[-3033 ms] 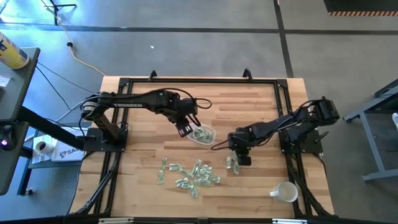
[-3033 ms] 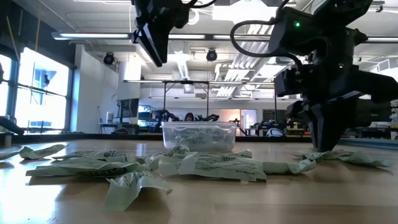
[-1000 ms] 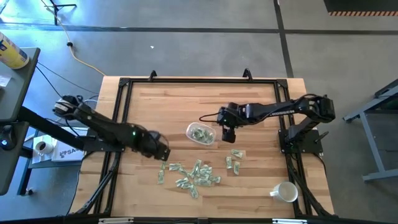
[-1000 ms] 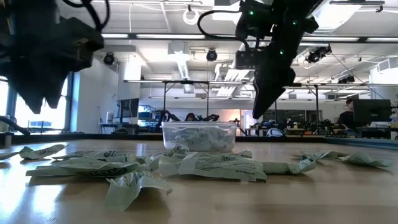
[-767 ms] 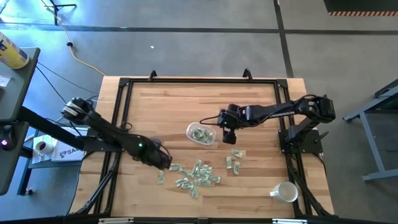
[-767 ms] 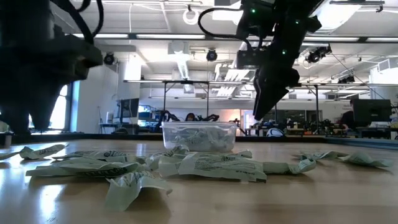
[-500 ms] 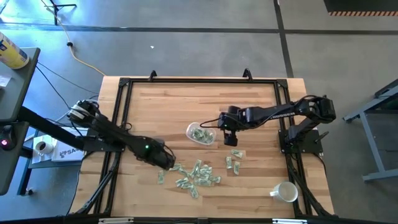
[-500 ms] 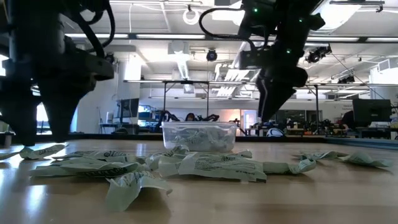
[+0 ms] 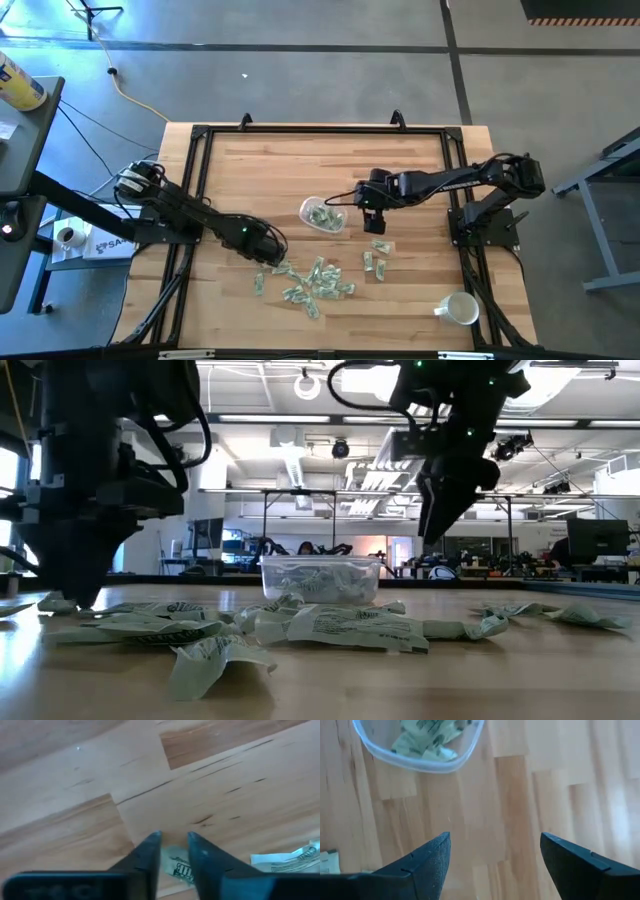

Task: Pick and place Stevia / Truvia into bins
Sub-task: Put the stevia packet into the transparent container

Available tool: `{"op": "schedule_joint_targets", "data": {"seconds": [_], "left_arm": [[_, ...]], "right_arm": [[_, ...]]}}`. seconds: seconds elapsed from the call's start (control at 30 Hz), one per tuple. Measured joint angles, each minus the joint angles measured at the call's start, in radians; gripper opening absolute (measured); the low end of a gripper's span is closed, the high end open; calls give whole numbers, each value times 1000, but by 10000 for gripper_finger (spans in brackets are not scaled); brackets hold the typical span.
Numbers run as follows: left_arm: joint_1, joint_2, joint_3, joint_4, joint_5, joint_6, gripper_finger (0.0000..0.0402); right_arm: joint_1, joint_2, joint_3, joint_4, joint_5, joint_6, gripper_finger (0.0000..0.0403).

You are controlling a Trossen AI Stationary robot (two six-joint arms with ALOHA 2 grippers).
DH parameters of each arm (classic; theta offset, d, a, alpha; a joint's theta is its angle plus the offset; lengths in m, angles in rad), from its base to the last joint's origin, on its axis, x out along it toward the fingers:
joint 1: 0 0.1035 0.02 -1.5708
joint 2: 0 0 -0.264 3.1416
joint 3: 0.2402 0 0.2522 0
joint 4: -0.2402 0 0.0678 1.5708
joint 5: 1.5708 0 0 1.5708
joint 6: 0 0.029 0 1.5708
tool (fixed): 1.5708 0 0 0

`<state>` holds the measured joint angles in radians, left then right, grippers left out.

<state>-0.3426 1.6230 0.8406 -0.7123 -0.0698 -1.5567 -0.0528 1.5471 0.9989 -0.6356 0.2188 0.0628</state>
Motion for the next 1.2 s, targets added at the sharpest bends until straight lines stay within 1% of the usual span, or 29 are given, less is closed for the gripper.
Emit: {"op": "schedule_joint_targets", "data": {"seconds": [0.13,0.23,0.33,0.43,0.5,0.57,0.63,0.73,0.87,0.93,1.0,1.07,1.2], "left_arm": [[36,-3,-1,0,21,67,56],[55,-10,3,0,34,94,24],[72,-15,20,33,-9,186,24],[98,-26,50,62,-15,256,34],[119,-24,71,62,-18,299,27],[146,-24,102,60,-51,343,21],[185,-24,139,54,-90,408,21],[264,-24,201,53,-101,547,21],[370,-25,271,119,-118,736,21],[417,-25,286,173,-113,803,21],[458,-18,289,227,-86,843,21],[485,-6,288,240,-62,854,21],[487,36,286,270,-57,865,25]], "right_arm": [[-29,-44,0,3,19,8,296],[-61,-63,0,-18,26,16,296],[-92,-65,0,-36,26,15,296],[-118,-64,0,-50,20,-3,296],[-127,-64,0,-46,20,-16,296],[-135,-71,0,-48,19,-20,295],[-138,-86,0,-47,22,-20,295],[-138,-117,0,-48,56,-20,295],[-138,-166,0,-75,82,-10,295],[-138,-181,0,-95,89,-8,295],[-138,-187,0,-123,94,4,295],[-138,-187,0,-146,96,18,295],[-137,-187,0,-147,100,23,295]]}}
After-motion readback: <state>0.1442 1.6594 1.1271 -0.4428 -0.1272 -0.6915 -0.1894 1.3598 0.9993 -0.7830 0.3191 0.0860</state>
